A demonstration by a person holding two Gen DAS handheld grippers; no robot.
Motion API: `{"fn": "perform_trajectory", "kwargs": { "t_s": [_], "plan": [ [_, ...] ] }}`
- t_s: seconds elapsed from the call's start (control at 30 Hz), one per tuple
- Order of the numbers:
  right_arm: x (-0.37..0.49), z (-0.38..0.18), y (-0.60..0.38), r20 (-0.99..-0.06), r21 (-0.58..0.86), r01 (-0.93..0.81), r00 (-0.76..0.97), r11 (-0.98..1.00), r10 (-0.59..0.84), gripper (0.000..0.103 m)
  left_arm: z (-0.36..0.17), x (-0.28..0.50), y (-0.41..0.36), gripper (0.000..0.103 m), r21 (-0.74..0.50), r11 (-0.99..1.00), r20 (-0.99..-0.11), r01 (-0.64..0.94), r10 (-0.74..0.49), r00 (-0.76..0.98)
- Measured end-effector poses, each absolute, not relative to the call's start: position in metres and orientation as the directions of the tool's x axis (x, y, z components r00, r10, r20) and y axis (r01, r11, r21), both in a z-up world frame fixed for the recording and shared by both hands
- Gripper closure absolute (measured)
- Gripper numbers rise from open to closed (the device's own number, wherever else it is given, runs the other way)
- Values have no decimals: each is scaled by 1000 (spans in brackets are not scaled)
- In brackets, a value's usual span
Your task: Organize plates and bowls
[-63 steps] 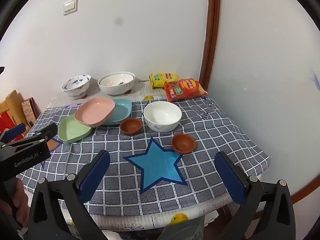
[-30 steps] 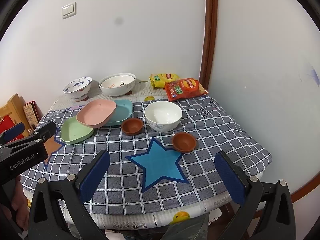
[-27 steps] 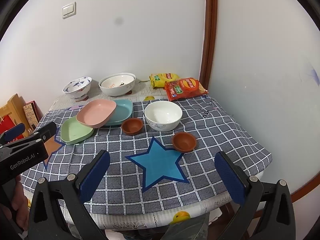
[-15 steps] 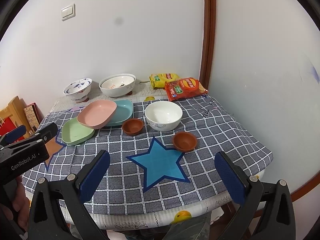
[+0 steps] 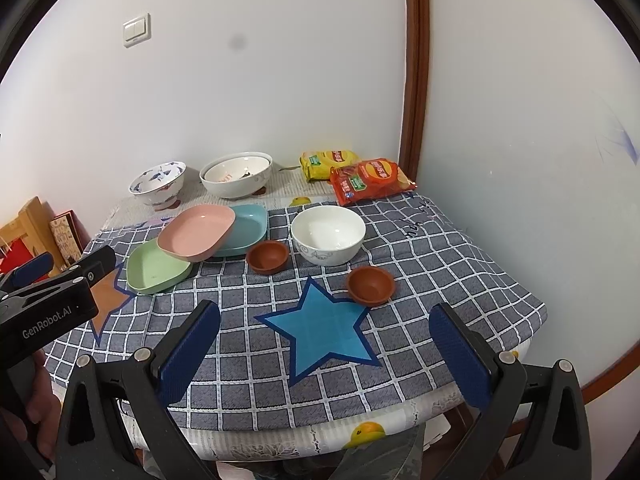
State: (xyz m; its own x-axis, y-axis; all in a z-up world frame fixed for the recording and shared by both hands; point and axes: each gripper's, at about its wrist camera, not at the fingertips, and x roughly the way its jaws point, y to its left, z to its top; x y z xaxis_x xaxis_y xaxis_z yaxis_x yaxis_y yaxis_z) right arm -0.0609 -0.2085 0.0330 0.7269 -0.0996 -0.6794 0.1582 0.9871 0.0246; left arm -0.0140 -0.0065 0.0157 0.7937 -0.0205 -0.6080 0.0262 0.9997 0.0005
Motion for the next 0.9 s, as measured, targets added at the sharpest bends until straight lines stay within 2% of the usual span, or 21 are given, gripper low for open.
{"fn": "perform_trajectory", "kwargs": {
  "t_s": [0.9],
  "plan": [
    [-61, 38, -210, -660, 50, 135, 748, 990, -68, 1, 17, -8, -11, 0, -6, 999, -611, 34, -30, 791]
  ]
}}
